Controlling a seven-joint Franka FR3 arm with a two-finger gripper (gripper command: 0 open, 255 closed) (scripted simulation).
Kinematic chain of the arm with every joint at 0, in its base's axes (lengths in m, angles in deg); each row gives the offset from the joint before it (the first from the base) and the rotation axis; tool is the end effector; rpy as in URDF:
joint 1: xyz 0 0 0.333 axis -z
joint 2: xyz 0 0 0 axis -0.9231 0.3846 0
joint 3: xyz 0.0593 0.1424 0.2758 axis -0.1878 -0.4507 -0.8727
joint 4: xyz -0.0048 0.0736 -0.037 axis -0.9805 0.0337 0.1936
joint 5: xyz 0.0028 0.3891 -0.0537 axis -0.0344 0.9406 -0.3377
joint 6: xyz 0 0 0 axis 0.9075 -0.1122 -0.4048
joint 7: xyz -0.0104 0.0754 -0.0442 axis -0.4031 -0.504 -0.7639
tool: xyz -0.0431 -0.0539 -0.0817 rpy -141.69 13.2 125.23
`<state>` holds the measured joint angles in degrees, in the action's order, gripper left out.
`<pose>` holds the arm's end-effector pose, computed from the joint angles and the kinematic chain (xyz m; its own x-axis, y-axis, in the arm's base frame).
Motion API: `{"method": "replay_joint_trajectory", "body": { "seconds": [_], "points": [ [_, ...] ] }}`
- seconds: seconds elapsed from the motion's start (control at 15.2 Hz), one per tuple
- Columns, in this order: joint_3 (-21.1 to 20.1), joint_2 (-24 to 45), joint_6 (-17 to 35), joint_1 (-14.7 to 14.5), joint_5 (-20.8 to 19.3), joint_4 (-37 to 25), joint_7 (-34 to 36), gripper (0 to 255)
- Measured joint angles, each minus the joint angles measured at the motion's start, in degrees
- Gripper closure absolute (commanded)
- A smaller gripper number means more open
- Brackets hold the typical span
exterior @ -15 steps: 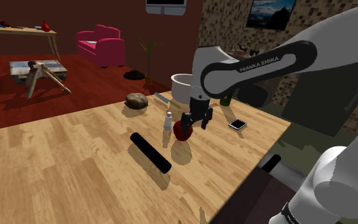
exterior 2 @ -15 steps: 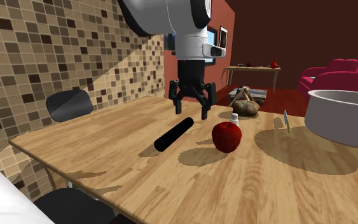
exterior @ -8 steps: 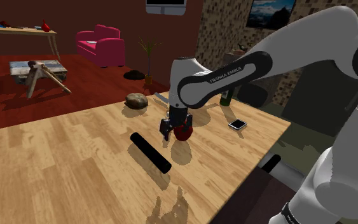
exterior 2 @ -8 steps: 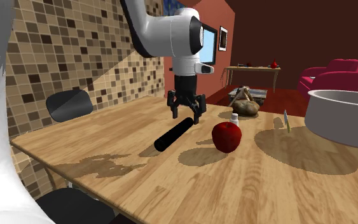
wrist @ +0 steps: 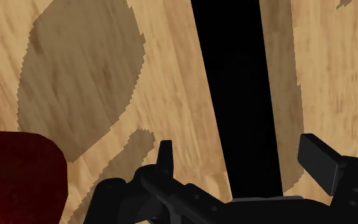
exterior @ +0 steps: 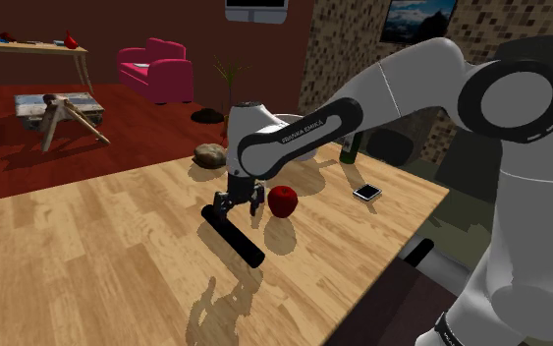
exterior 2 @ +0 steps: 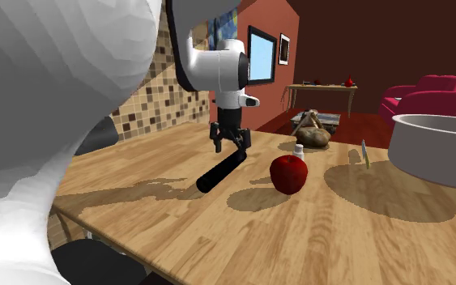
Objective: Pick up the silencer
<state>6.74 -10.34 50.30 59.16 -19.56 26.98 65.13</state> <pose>0.5667 0.2493 0.3295 0.9924 -0.1227 0.0045 -0.1226 -0.9923 -0.0162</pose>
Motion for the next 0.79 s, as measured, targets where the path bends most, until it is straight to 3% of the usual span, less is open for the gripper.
{"method": "replay_joint_trajectory", "body": {
  "seconds": [0.26,0.66,0.73,0.79],
  "points": [
    [0.5,6.6,1.2,-1.7,-1.7,-5.7,1.8,0],
    [1.2,9.8,4.5,-2.3,-2.8,-5.5,2.6,0],
    [1.2,10.0,4.8,-2.3,-2.9,-5.4,2.6,255],
    [1.2,10.0,4.9,-2.3,-2.9,-5.3,2.6,255]
  ]
}}
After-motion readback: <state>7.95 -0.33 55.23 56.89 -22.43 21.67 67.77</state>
